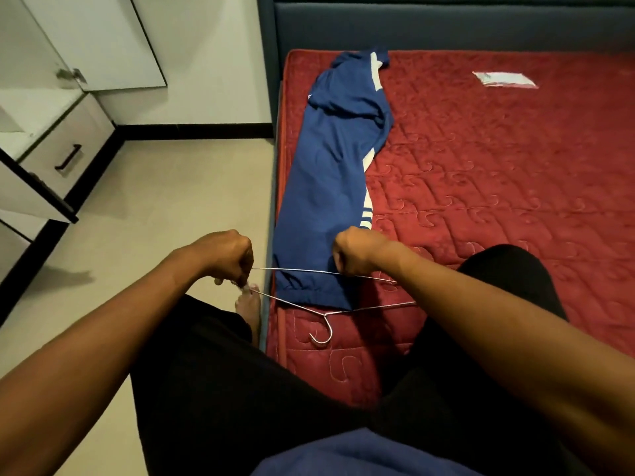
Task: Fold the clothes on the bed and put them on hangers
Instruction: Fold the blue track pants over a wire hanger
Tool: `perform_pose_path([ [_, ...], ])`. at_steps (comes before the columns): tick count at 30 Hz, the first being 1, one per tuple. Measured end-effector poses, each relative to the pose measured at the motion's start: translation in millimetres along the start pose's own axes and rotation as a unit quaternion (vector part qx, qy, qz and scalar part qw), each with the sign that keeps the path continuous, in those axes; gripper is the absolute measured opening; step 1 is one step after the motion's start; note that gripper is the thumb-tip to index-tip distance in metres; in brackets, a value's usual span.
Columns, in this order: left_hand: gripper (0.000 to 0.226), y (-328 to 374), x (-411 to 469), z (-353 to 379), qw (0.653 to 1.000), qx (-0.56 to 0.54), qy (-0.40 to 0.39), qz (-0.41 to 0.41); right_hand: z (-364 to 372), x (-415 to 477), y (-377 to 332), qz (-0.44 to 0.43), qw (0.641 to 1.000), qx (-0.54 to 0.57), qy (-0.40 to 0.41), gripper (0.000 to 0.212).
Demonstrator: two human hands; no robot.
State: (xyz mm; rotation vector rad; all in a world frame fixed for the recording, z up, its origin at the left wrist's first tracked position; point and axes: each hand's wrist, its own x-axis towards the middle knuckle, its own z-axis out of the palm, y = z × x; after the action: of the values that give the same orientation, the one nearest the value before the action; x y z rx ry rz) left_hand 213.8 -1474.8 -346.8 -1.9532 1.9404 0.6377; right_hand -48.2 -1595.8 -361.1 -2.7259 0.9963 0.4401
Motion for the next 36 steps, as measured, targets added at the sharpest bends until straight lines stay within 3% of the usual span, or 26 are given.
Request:
perform_pose_path([
  [4, 0.020, 14, 0, -4, 0.987, -0.006, 0.144, 0.068, 3, -7, -15, -0.077, 0.996, 0.035, -0.008, 0.019],
  [7, 0.013, 43, 10, 16, 0.975, -0.008, 0.154, 0.161, 12, -13, -26, -0.109, 0.993, 0.023, -0.027, 0.012],
  [10, 0.020, 59, 17, 38, 0.965, 0.035, 0.164, 0.199, 16, -17, -29, -0.086, 0.996, -0.001, -0.009, 0.039],
  [12, 0.025, 58, 19, 42, 0.963, 0.029, 0.180, 0.197, 18, -22, -34, -0.084, 0.996, -0.024, -0.008, 0.040],
  [14, 0.043, 58, 16, 42, 0.965, 0.024, 0.187, 0.180, 18, -25, -37, -0.086, 0.996, -0.010, -0.012, 0.037],
  [17, 0.067, 65, 14, 40, 0.968, 0.098, 0.179, 0.143, 13, -18, -29, -0.094, 0.994, 0.053, -0.015, 0.032],
  [23, 0.030, 87, 28, 15, 0.963, 0.113, 0.230, 0.079, -9, -4, 12, 0.001, 0.973, 0.231, 0.021, 0.028],
  [26, 0.014, 81, 34, -13, 0.967, 0.006, 0.241, 0.086, -15, -5, 26, 0.027, 0.920, 0.386, 0.067, 0.039],
  [28, 0.017, 73, 40, -34, 0.959, -0.095, 0.251, 0.092, -23, -12, 30, 0.034, 0.885, 0.463, 0.027, 0.055],
  [29, 0.021, 71, 43, -46, 0.952, -0.138, 0.256, 0.092, -29, -15, 32, 0.023, 0.883, 0.469, -0.002, 0.057],
  [31, 0.025, 67, 50, -61, 0.939, -0.215, 0.253, 0.086, -29, -14, 33, -0.001, 0.920, 0.391, -0.022, 0.058],
  [33, 0.027, 61, 64, -73, 0.918, -0.307, 0.238, 0.076, -27, -1, 39, -0.009, 0.947, 0.321, 0.003, 0.042],
  [35, 0.036, 56, 80, -87, 0.885, -0.398, 0.236, 0.056, -35, 16, 54, -0.007, 0.927, 0.373, 0.031, 0.020],
  [36, 0.036, 55, 86, -93, 0.865, -0.438, 0.238, 0.047, -43, 21, 60, 0.000, 0.906, 0.421, 0.054, 0.022],
])
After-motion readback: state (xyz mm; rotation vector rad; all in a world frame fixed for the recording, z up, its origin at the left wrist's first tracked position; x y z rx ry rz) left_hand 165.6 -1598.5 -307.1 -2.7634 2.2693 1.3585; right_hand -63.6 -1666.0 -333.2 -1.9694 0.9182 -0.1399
